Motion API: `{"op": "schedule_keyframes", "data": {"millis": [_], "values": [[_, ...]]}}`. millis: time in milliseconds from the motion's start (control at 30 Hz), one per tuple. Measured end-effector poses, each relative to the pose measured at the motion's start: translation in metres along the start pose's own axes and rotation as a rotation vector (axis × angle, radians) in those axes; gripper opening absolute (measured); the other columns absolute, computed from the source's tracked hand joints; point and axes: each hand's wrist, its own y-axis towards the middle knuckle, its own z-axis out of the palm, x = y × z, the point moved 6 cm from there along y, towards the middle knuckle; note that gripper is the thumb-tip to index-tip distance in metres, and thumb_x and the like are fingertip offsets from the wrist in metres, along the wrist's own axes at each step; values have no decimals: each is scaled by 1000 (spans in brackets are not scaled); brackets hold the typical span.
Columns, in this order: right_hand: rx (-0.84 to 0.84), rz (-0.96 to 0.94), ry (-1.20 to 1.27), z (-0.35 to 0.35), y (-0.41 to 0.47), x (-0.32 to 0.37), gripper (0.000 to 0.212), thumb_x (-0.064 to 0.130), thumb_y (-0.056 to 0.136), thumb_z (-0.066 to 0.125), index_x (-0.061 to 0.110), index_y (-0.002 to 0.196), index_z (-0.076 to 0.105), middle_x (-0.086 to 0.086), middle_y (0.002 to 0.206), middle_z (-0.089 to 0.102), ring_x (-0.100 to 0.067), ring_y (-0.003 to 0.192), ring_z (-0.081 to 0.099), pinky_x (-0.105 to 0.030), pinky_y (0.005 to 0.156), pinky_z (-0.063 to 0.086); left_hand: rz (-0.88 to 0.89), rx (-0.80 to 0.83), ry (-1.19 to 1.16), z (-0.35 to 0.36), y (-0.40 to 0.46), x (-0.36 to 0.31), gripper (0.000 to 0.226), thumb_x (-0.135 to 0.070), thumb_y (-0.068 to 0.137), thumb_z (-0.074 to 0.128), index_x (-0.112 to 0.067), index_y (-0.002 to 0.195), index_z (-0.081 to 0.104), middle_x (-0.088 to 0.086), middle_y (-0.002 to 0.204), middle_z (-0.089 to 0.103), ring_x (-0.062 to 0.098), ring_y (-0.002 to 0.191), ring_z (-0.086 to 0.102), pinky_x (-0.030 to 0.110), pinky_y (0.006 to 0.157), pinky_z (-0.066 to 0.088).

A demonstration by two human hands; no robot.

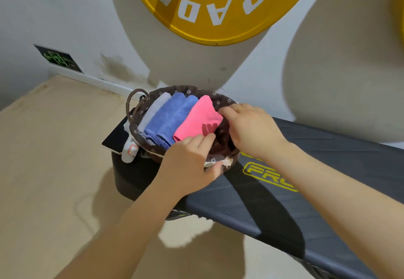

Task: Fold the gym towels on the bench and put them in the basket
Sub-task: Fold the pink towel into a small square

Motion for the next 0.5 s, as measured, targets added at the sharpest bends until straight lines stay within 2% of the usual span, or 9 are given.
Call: {"op": "schedule_keyframes", "data": {"millis": [33, 100, 233, 300, 333, 400, 433, 500], "values": [[-88, -11, 34, -10, -14, -10, 40, 11, 70, 39, 6, 101, 63, -12, 85, 67, -34, 76, 64, -34, 58, 48, 8, -35, -18, -3, 6, -12, 51, -38, 72, 48, -4, 105, 67, 5, 75, 67, 25, 66, 63, 28, 52, 52], [-142, 14, 46, -15, -48, -36, 41, 15, 68, 33, 7, 92, 65, -10, 74, 65, -32, 66, 63, -33, 52, 48, 18, -58, -105, 1, 16, -43, 45, -32, 73, 49, -5, 104, 67, 4, 70, 63, 26, 64, 61, 29, 51, 51], [-63, 154, 16, -6, -129, -99, 38, 17, 69, 33, 7, 89, 64, -10, 71, 65, -32, 63, 62, -32, 52, 48, 43, 75, -240, 32, 36, -122, 41, -38, 75, 46, -12, 101, 63, -10, 62, 44, 21, 57, 55, 28, 53, 47], [20, 237, 15, 0, -177, -132, 37, 18, 71, 34, 7, 88, 64, -11, 72, 66, -33, 64, 62, -33, 52, 49, 36, 199, -244, 51, 48, -165, 35, -41, 77, 46, -16, 97, 60, -10, 59, 38, 19, 61, 51, 30, 60, 45], [59, 295, 37, -4, -201, -149, 35, 18, 73, 36, 7, 91, 64, -11, 76, 67, -34, 69, 63, -34, 55, 49, 19, 273, -253, 58, 54, -187, 28, -39, 80, 49, -18, 97, 57, -9, 58, 39, 17, 64, 49, 30, 62, 43], [101, 450, 103, -24, -249, -180, 31, 13, 83, 42, 9, 108, 60, -12, 96, 66, -36, 91, 60, -39, 70, 50, 2, 392, -289, 64, 64, -232, 15, -33, 86, 54, -20, 93, 51, -6, 55, 41, 17, 64, 47, 31, 61, 40], [132, 531, 169, -36, -273, -193, 33, 13, 87, 43, 11, 118, 54, -11, 108, 63, -34, 102, 56, -41, 79, 50, 1, 429, -315, 63, 69, -254, 14, -31, 87, 55, -20, 90, 47, -4, 52, 42, 18, 61, 47, 32, 61, 40], [226, 637, 289, -60, -308, -205, 36, 17, 92, 42, 14, 127, 46, -9, 119, 59, -30, 112, 51, -41, 86, 47, -4, 451, -355, 52, 74, -288, 16, -28, 87, 56, -18, 88, 43, -4, 50, 42, 18, 59, 45, 33, 63, 41]]}}
